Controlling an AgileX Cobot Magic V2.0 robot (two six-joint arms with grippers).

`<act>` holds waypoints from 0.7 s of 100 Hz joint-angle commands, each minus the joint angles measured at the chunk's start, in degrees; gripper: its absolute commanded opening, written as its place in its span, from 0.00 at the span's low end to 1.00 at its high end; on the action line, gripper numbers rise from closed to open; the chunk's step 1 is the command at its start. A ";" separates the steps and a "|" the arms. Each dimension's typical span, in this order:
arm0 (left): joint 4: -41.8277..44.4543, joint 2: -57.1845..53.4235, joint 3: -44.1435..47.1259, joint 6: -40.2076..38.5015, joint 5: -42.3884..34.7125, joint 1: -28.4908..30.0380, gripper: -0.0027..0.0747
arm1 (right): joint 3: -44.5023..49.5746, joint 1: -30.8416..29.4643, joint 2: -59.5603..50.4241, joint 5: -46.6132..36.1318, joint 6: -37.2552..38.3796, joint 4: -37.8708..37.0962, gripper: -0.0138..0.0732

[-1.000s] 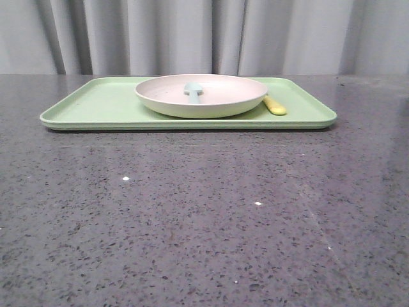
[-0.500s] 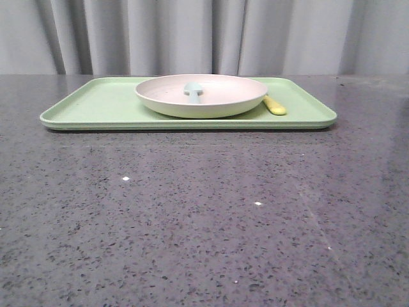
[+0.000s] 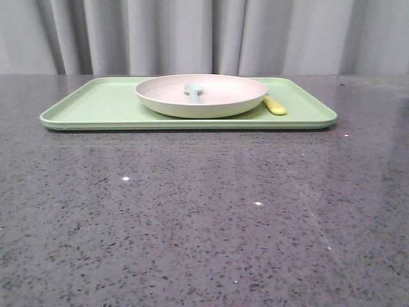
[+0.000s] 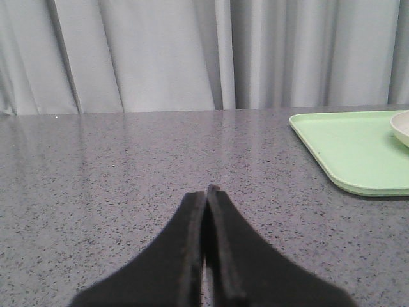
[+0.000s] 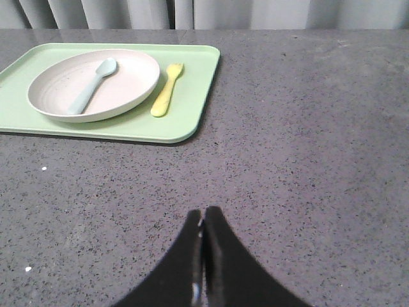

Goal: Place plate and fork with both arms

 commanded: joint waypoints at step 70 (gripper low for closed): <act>-0.60 -1.89 0.70 -0.64 -4.09 0.10 0.01 | 1.78 -4.72 0.50 -19.36 -0.63 -1.52 0.11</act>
